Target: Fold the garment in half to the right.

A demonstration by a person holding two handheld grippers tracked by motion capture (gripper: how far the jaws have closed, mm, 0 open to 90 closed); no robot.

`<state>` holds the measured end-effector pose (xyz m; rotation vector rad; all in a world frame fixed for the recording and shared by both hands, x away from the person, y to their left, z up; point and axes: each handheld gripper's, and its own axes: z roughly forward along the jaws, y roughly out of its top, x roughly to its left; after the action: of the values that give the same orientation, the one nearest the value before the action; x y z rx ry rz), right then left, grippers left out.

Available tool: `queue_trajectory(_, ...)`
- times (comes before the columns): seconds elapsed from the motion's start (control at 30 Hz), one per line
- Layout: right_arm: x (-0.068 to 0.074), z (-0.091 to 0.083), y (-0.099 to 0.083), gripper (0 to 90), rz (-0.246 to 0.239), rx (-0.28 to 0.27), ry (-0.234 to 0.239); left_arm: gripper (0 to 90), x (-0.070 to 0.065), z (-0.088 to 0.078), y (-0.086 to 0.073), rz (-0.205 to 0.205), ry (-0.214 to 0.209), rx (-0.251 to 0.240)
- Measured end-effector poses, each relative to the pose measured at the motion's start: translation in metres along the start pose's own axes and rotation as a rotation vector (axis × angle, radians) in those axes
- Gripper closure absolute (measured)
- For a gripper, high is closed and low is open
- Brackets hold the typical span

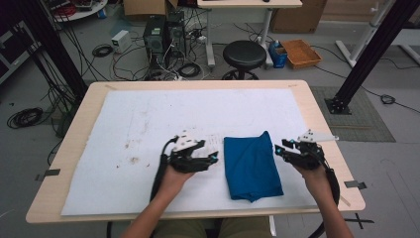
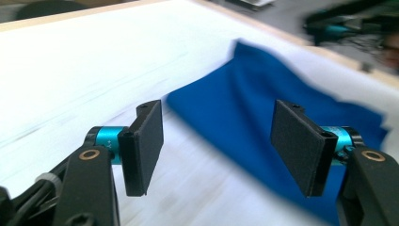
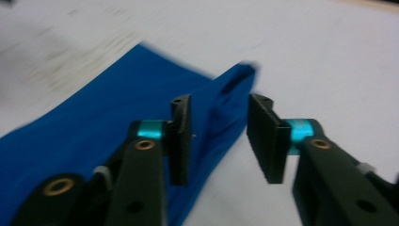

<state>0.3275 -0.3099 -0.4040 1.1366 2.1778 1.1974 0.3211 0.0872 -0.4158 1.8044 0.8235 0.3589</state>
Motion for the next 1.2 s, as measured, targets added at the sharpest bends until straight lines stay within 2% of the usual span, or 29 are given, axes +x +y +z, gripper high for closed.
queue_trajectory(0.07,0.014,-0.002,-0.011,70.9,-0.04,0.04,0.068,34.9,0.014,-0.016,-0.011,-0.017,0.039,-0.003)
queue_trajectory(0.1,0.021,-0.001,-0.017,75.7,-0.078,0.065,0.099,34.6,0.021,-0.022,-0.016,-0.027,0.057,-0.006)
queue_trajectory(0.17,0.035,0.004,-0.026,82.1,-0.169,0.132,0.1,34.6,0.032,-0.034,-0.024,-0.049,0.088,-0.005)
queue_trajectory(0.2,0.038,0.007,-0.03,84.4,-0.194,0.162,0.103,34.6,0.038,-0.041,-0.028,-0.062,0.102,-0.009)
queue_trajectory(0.27,0.039,0.009,-0.036,88.0,-0.206,0.203,0.103,34.7,0.043,-0.049,-0.033,-0.076,0.114,-0.02)
queue_trajectory(0.33,0.036,0.004,-0.041,90.0,-0.207,0.209,0.088,34.6,0.047,-0.057,-0.036,-0.082,0.123,-0.028)
queue_trajectory(0.4,0.035,-0.003,-0.046,90.0,-0.236,0.228,0.055,34.6,0.051,-0.063,-0.038,-0.086,0.134,-0.032)
queue_trajectory(0.5,0.033,-0.014,-0.051,90.0,-0.203,0.252,0.057,34.7,0.055,-0.067,-0.038,-0.094,0.137,-0.039)
queue_trajectory(0.53,0.032,-0.017,-0.051,85.7,-0.189,0.27,0.066,34.6,0.055,-0.068,-0.038,-0.097,0.141,-0.043)
queue_trajectory(0.57,0.031,-0.019,-0.05,74.8,-0.178,0.278,0.071,34.7,0.055,-0.068,-0.037,-0.096,0.143,-0.045)
queue_trajectory(0.6,0.029,-0.021,-0.046,71.4,-0.148,0.27,0.07,34.6,0.055,-0.069,-0.036,-0.094,0.141,-0.047)
queue_trajectory(0.67,0.026,-0.025,-0.036,71.3,-0.111,0.204,0.084,34.7,0.054,-0.069,-0.036,-0.09,0.14,-0.049)
queue_trajectory(0.73,0.025,-0.02,-0.021,71.5,-0.1,0.155,0.081,34.6,0.053,-0.067,-0.036,-0.08,0.133,-0.041)
queue_trajectory(0.83,0.031,0.007,0.002,74.0,-0.133,0.113,0.057,34.7,0.051,-0.064,-0.037,-0.078,0.123,-0.031)
queue_trajectory(0.87,0.033,0.02,0.01,75.6,-0.146,0.12,0.043,34.7,0.051,-0.064,-0.037,-0.08,0.119,-0.03)
queue_trajectory(0.93,0.033,0.05,0.021,78.9,-0.136,0.142,0.026,34.6,0.051,-0.064,-0.038,-0.077,0.115,-0.028)
queue_trajectory(0.97,0.03,0.065,0.023,80.7,-0.113,0.173,0.012,34.6,0.051,-0.064,-0.038,-0.077,0.113,-0.031)
queue_trajectory(1.03,0.019,0.088,0.023,80.8,-0.07,0.263,-0.048,34.6,0.051,-0.065,-0.038,-0.077,0.111,-0.033)
queue_trajectory(1.07,0.011,0.092,0.02,80.7,-0.013,0.249,-0.038,34.7,0.052,-0.066,-0.038,-0.079,0.107,-0.033)
queue_trajectory(1.1,0.004,0.091,0.019,80.0,0.033,0.221,-0.062,34.7,0.053,-0.066,-0.039,-0.079,0.11,-0.035)
queue_trajectory(1.17,-0.007,0.087,0.017,67.3,0.069,0.193,-0.126,34.6,0.054,-0.067,-0.04,-0.083,0.113,-0.03)
queue_trajectory(1.2,-0.012,0.084,0.015,66.5,0.107,0.185,-0.126,34.7,0.055,-0.067,-0.04,-0.087,0.116,-0.028)
